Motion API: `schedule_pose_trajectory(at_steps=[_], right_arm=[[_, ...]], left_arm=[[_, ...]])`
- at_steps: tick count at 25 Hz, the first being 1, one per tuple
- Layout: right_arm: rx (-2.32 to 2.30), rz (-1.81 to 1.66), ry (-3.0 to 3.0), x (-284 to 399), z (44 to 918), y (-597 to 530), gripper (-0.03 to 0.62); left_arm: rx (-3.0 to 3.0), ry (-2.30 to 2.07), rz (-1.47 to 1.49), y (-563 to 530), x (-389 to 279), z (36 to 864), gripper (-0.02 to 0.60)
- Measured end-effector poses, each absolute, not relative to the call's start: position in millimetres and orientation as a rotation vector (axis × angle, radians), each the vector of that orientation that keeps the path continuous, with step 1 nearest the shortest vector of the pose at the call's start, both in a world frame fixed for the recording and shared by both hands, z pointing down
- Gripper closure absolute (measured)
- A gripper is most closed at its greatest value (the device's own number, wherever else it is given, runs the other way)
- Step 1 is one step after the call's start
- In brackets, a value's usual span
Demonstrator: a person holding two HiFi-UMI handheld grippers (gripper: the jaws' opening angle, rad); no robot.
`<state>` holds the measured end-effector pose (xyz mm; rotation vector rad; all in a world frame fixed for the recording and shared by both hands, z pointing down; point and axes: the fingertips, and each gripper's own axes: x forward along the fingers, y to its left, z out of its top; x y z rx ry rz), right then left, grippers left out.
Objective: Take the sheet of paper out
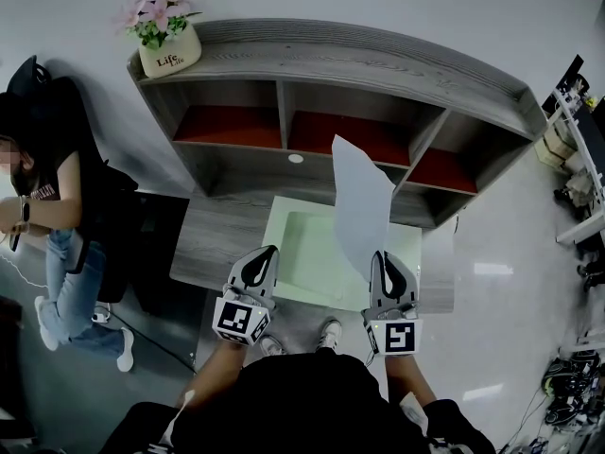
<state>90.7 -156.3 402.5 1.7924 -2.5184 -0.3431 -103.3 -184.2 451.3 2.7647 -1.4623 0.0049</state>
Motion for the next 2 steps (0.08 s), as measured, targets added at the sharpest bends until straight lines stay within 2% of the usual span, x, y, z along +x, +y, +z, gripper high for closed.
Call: schedule_pose_trajectory(at_steps=[2], right_arm=[[1.799,-0.346,-2.508,90.6,402.3,-157.7,0.571]], left_arm=[[2.766,-1.463,0.004,-185.5,-103.9,451.3,0.574]])
